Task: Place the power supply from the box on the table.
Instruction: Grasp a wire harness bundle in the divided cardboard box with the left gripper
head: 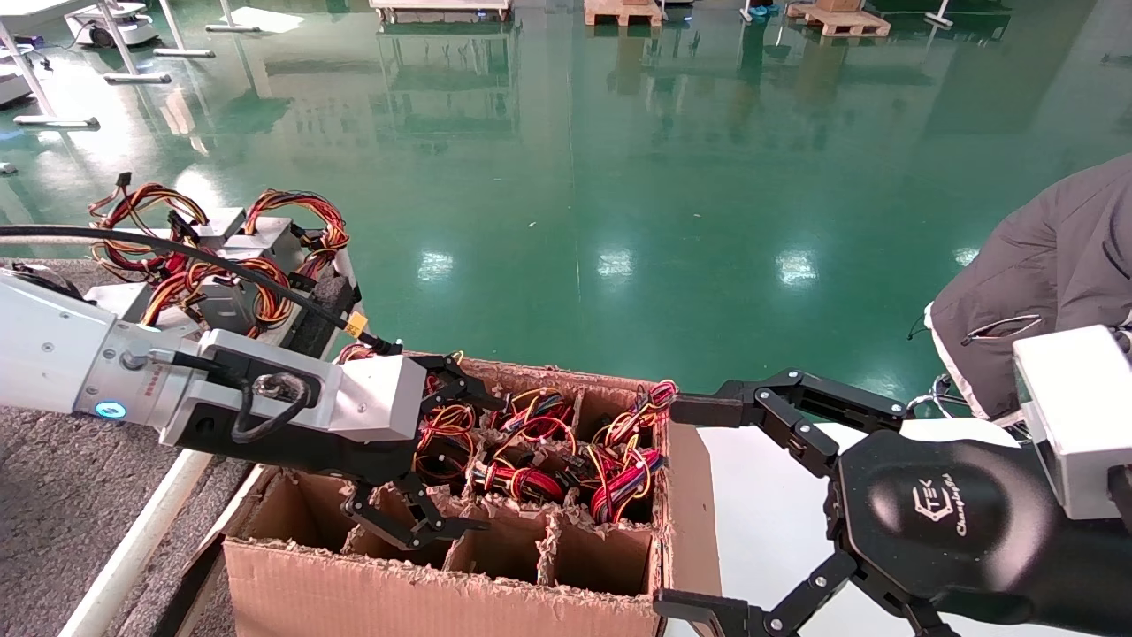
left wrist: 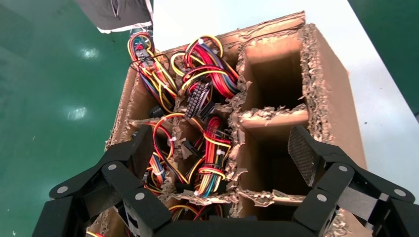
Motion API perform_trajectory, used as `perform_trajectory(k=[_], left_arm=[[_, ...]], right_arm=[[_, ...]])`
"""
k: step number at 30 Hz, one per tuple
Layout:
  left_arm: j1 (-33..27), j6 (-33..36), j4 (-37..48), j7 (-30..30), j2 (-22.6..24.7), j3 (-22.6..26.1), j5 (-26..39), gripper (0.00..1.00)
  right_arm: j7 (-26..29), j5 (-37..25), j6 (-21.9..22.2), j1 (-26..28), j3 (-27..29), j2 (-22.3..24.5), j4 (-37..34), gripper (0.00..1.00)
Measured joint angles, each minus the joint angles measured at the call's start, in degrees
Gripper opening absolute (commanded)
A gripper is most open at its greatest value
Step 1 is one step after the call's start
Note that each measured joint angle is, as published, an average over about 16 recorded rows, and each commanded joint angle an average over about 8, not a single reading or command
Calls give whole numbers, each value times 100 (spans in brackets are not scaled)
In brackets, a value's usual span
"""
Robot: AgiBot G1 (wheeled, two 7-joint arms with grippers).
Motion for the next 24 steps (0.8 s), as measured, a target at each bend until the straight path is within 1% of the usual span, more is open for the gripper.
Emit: perform_trajectory(k=[24], left_arm=[[75,-259,319,304,192,215,76,100]], right_arm=[[0,0,0,0,0,0,0,100]])
